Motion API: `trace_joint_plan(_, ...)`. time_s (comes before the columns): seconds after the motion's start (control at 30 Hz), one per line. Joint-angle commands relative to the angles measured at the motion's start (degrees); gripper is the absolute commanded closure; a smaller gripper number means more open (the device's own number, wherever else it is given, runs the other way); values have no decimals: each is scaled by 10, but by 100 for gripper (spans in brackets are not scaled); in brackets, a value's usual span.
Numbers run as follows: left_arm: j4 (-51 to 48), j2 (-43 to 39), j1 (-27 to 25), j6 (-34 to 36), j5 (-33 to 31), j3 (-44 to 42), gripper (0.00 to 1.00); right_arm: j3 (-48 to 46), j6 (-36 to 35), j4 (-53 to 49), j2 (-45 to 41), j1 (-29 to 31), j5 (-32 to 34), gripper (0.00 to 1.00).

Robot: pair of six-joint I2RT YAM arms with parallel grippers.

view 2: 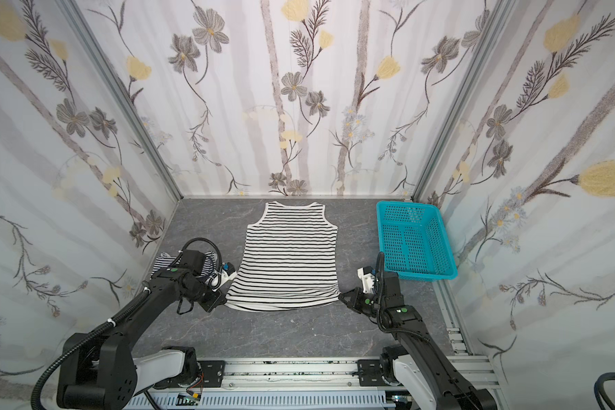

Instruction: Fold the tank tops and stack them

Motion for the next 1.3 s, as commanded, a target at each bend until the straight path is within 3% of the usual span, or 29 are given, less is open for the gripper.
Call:
trace_joint_plan(0.0, -29, 5, -1, 38, -4, 0, 100, -14, 11, -11, -14, 12, 34, 100)
trace_joint_plan(0.5, -38, 92, -14, 73, -29, 12, 100, -35, 15, -62, -23, 47, 130, 100)
trace_joint_plan(0.67, -34, 111, -17, 71, -35, 15, 90, -37, 23, -43, 4, 64, 152, 99)
trace_joint_plan(0.77, -34, 111, -18, 70, -45, 15, 80, -34, 26, -39, 15, 74, 163, 88)
trace_joint_plan(0.87, -35, 99, -18, 70, -66, 18, 73, -15, 18, -71, 13, 79, 185, 68)
trace_joint_plan(0.97, -35, 71, -19, 64, -79, 34, 69, 21, 9, -122, -7, 84, 222, 58)
trace_joint_plan(1.1, -39, 44, -28, 33, -48, 77, 62, 52, 20, -145, -21, 101, 243, 56)
trace_joint_plan(1.27, -43, 48, -97, 7, -58, 81, 60, 59, 57, -98, 10, 156, 250, 56)
